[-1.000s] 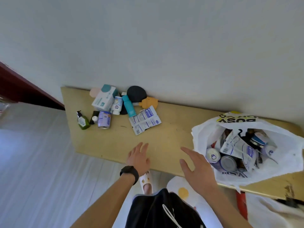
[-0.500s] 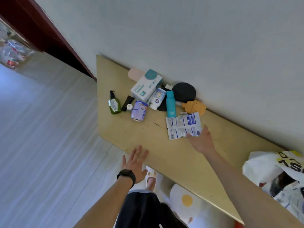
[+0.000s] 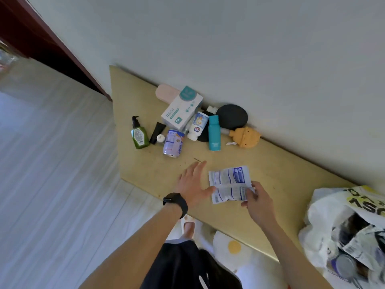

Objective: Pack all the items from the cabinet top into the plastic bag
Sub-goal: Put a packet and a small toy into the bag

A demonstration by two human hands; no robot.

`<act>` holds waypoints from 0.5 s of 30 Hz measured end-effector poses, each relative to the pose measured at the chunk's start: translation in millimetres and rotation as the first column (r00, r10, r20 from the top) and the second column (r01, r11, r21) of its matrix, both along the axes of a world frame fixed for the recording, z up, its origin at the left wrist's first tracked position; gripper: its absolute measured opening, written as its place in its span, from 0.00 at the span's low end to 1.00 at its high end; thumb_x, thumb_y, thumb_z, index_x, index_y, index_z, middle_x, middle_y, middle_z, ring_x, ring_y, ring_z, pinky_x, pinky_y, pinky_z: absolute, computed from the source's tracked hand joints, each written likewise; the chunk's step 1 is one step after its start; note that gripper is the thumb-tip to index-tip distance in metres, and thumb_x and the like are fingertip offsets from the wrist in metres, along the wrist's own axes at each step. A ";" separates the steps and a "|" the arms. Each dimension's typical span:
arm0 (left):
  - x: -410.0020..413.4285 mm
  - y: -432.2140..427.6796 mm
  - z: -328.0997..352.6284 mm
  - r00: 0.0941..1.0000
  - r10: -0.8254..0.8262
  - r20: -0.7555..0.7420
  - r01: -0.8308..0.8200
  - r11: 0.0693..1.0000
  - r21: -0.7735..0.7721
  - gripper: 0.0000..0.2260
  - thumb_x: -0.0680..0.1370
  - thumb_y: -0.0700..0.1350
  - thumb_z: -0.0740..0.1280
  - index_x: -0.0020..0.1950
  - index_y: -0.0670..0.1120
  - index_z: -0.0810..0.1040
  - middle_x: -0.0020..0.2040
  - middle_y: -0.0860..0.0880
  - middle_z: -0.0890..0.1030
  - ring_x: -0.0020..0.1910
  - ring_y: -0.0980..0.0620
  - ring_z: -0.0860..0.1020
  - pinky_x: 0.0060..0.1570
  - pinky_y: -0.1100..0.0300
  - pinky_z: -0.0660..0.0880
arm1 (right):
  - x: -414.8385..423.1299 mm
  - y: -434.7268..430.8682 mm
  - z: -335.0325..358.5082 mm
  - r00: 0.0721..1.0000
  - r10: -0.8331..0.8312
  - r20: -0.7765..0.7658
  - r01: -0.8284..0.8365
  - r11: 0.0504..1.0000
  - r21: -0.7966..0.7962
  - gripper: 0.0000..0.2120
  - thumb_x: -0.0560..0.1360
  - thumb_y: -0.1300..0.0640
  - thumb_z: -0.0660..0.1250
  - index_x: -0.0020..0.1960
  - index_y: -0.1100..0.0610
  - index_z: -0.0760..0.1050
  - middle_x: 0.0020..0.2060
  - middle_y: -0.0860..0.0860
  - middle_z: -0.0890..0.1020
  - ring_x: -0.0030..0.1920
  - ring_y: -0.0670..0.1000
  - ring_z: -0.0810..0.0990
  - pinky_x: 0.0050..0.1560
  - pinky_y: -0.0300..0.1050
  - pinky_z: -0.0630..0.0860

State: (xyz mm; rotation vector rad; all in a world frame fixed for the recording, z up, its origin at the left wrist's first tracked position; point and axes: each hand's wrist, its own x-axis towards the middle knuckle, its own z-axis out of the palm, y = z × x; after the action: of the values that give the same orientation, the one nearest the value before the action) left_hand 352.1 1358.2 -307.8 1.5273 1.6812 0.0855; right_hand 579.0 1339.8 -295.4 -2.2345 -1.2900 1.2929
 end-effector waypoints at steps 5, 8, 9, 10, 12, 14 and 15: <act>10.4 24.1 -0.7 0.943 -0.009 0.333 0.122 0.939 -0.321 0.23 0.71 0.56 0.74 0.64 0.53 0.76 0.59 0.50 0.81 0.57 0.49 0.79 0.60 0.48 0.75 | 2.4 30.6 21.4 0.951 0.268 -0.154 -0.276 0.961 -0.028 0.08 0.79 0.61 0.64 0.51 0.49 0.77 0.37 0.52 0.81 0.28 0.47 0.77 0.36 0.46 0.76; -4.6 14.8 -14.2 0.831 0.320 0.455 -0.117 0.901 -0.418 0.10 0.73 0.49 0.74 0.54 0.52 0.83 0.50 0.53 0.85 0.50 0.52 0.83 0.55 0.51 0.79 | 0.2 68.8 18.7 0.977 0.202 -0.072 -0.207 0.976 -0.064 0.08 0.77 0.50 0.68 0.55 0.48 0.76 0.46 0.50 0.83 0.38 0.49 0.82 0.39 0.44 0.76; -11.4 9.8 -15.5 0.792 0.404 0.458 -0.200 0.880 -0.430 0.08 0.74 0.46 0.74 0.53 0.52 0.83 0.50 0.53 0.85 0.50 0.52 0.83 0.53 0.53 0.79 | 0.6 84.7 14.2 0.983 0.180 0.019 -0.178 0.982 -0.061 0.16 0.76 0.46 0.69 0.60 0.50 0.74 0.52 0.49 0.82 0.46 0.52 0.83 0.45 0.46 0.77; -19.1 4.8 -16.3 0.759 0.468 0.453 -0.270 0.859 -0.435 0.07 0.75 0.44 0.73 0.52 0.52 0.82 0.50 0.53 0.85 0.49 0.53 0.83 0.50 0.55 0.80 | 0.6 101.2 10.4 0.972 0.187 0.140 -0.183 0.982 -0.043 0.24 0.74 0.43 0.69 0.65 0.52 0.71 0.57 0.50 0.79 0.54 0.55 0.81 0.53 0.49 0.77; -35.2 -6.0 -16.4 0.705 0.567 0.427 -0.378 0.809 -0.450 0.06 0.76 0.43 0.73 0.50 0.53 0.82 0.48 0.53 0.85 0.45 0.54 0.84 0.45 0.58 0.80 | -0.4 133.2 3.4 0.913 0.240 0.330 -0.255 0.967 0.002 0.32 0.73 0.43 0.70 0.71 0.58 0.66 0.66 0.57 0.73 0.65 0.60 0.73 0.64 0.54 0.70; -51.4 -17.3 -17.5 0.659 0.642 0.391 -0.467 0.757 -0.457 0.06 0.75 0.44 0.74 0.50 0.53 0.82 0.48 0.53 0.86 0.44 0.54 0.84 0.44 0.58 0.80 | -2.8 161.8 -6.5 0.827 0.343 0.446 -0.377 0.926 -0.012 0.36 0.73 0.44 0.72 0.72 0.61 0.64 0.69 0.62 0.70 0.67 0.64 0.69 0.66 0.56 0.66; -58.8 -22.7 -17.6 0.636 0.675 0.373 -0.505 0.730 -0.460 0.06 0.75 0.45 0.74 0.50 0.53 0.82 0.48 0.53 0.86 0.44 0.54 0.84 0.44 0.57 0.80 | -4.9 173.2 -11.9 0.773 0.404 0.489 -0.437 0.898 -0.050 0.38 0.72 0.42 0.72 0.72 0.63 0.63 0.69 0.64 0.69 0.67 0.66 0.68 0.66 0.57 0.66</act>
State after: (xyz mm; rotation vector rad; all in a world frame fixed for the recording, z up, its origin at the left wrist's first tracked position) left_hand 293.3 1335.4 -325.4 0.5578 1.5781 0.5188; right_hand 574.1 1513.0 -307.3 -2.3993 -2.0846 0.7817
